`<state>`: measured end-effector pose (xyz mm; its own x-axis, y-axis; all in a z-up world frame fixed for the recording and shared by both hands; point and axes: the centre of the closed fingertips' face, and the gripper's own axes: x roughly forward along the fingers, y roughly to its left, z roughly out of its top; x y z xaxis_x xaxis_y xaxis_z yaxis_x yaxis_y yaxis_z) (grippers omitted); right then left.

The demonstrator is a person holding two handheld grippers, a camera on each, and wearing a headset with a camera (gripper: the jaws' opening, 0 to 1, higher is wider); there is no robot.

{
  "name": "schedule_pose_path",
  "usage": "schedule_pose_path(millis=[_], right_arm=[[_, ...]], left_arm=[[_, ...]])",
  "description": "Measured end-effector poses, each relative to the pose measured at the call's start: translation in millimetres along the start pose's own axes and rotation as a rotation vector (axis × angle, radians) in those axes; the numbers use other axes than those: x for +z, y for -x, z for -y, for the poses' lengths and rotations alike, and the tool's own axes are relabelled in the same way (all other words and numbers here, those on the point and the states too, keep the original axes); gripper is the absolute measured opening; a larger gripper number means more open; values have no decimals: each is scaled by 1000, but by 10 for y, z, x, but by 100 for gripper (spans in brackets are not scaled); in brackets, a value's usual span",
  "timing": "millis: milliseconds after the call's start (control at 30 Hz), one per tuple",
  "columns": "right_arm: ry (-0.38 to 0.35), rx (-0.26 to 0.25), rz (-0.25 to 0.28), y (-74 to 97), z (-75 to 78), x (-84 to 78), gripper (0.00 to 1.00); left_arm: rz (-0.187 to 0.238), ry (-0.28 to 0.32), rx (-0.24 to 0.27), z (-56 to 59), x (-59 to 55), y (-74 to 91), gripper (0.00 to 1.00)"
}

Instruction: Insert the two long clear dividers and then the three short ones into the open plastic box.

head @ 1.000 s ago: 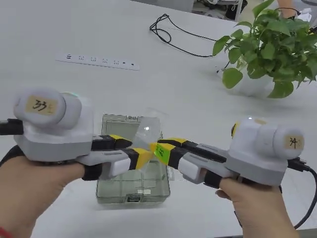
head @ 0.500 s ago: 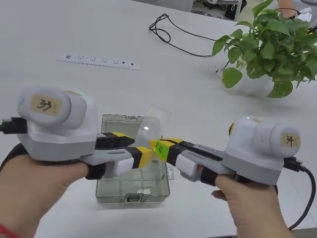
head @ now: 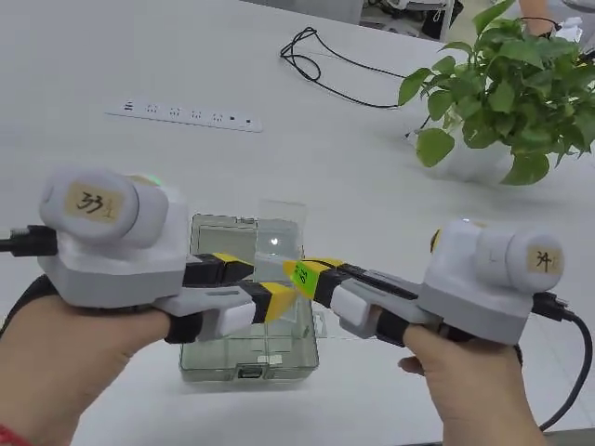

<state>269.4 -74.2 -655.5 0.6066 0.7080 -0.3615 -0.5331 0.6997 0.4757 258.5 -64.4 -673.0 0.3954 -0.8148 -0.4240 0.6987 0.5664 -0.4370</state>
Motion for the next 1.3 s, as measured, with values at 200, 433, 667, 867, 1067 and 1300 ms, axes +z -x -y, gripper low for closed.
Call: schedule_pose_path(millis=[200,433,667,867,1067,1300], right_arm=[[3,2,0,4,-2,8,7],[8,0,-8,4,6,-2,7],[13,-2,-19,0,14,-13,7],[8,0,-22,12,17,-8,7],[21,-12,-14,44,26,43,7],[26,-26,-18,73,53,44,7]], left_arm=[[-6,2,-6,13,-18,2,34],[-7,9,-15,44,-25,7,35],[-15,9,-27,63,-53,-5,37],[-5,3,-39,47,-22,17,39],[-3,-38,-42,-1,-38,77,46],[-15,-104,-52,-87,-143,187,56]])
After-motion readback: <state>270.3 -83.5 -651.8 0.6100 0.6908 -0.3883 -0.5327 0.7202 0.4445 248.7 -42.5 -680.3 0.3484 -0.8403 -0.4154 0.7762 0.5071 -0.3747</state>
